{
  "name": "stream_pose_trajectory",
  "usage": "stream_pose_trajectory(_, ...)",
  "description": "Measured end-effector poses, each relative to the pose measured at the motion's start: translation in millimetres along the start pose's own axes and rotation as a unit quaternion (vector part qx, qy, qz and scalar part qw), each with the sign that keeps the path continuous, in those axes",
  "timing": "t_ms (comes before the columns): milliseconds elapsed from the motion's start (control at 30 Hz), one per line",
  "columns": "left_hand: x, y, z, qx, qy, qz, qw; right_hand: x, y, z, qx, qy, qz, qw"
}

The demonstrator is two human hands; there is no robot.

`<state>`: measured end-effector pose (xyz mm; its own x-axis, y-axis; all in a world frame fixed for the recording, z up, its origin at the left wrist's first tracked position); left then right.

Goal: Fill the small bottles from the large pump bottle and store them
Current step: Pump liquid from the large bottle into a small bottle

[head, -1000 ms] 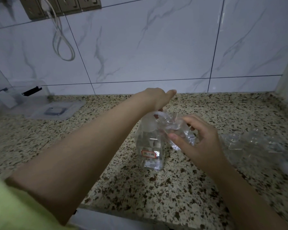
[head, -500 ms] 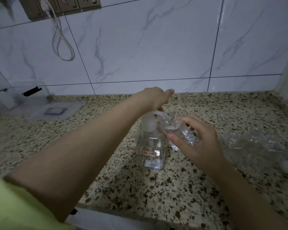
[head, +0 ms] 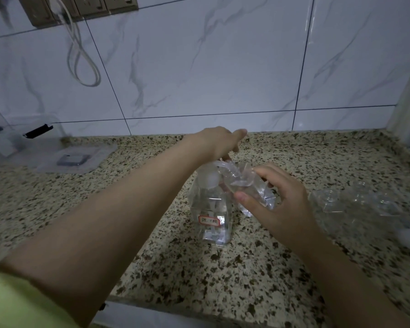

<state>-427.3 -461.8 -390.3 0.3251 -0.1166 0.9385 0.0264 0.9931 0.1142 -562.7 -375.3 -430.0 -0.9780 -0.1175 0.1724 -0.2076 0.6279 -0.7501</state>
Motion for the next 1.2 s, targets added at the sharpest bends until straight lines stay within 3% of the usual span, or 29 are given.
stream_pose_trajectory(367,4.7,-0.1,0.8,0.006,0.013,-0.015,1.000,2.0,0.4,3.7,-0.013,-0.018,0.006,1.000)
stream_pose_trajectory(467,-2.0,0.8,0.8,0.011,-0.027,-0.026,0.999,0.5,-0.1,2.9,-0.007,-0.001,-0.001,1.000)
stream_pose_trajectory(833,2.5,-1.3,-2.3,0.005,-0.015,0.008,1.000,0.9,0.4,5.1,-0.011,0.001,-0.001,1.000)
stream_pose_trajectory(1200,0.0,-0.3,-5.2,0.023,-0.032,-0.008,0.999,0.2,-0.1,4.5,-0.016,-0.007,-0.001,1.000)
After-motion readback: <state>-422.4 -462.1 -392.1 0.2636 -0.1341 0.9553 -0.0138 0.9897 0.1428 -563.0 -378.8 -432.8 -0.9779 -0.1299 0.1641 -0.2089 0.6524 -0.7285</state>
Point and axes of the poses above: each hand's wrist, its own y-axis away from the middle knuckle, its own x-axis out of the back of the hand, z = x × y, the point moved 9 cm from there along -y, towards the middle knuckle, and after that the axes turned 10 degrees about -y, right-handed, at the moved point
